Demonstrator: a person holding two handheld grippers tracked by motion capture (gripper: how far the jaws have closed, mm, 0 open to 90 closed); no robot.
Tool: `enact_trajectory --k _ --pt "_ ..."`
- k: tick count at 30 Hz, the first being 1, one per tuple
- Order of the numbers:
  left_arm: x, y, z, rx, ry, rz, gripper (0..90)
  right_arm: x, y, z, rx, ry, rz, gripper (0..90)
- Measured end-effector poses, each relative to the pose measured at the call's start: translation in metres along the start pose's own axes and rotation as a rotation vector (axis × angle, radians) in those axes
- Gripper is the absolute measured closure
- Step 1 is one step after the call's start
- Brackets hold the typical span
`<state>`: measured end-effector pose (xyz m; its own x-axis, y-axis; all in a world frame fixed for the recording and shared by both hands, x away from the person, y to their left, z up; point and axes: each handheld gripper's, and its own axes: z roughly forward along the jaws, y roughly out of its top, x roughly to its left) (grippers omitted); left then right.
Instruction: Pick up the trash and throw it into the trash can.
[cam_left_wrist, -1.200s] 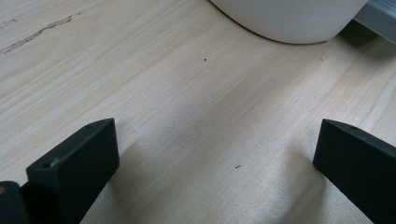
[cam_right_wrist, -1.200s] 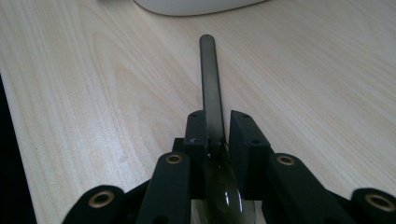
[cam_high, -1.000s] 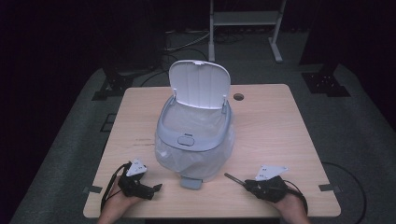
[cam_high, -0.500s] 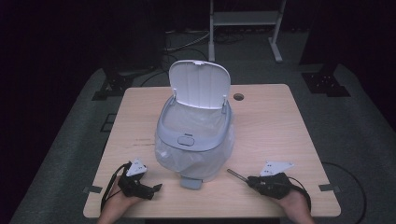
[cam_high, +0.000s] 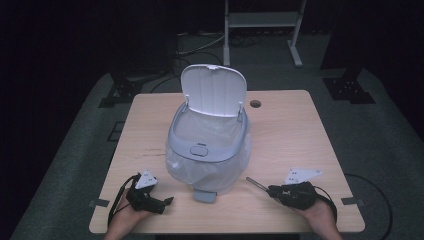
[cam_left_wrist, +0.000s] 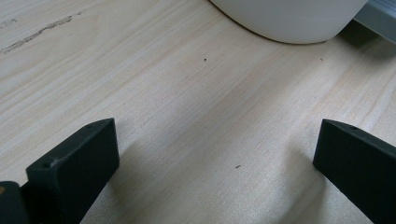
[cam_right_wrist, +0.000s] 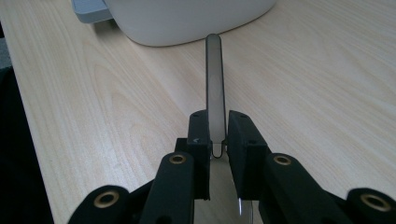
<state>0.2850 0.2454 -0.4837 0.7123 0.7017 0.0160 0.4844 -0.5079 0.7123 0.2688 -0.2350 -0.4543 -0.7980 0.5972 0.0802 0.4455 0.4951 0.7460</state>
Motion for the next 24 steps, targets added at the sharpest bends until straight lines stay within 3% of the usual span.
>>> enact_trajectory --k 24 --pt "0.000 0.000 0.000 0.000 0.000 0.000 0.0 -0.014 0.020 -0.034 -0.109 0.003 0.033 78.9"
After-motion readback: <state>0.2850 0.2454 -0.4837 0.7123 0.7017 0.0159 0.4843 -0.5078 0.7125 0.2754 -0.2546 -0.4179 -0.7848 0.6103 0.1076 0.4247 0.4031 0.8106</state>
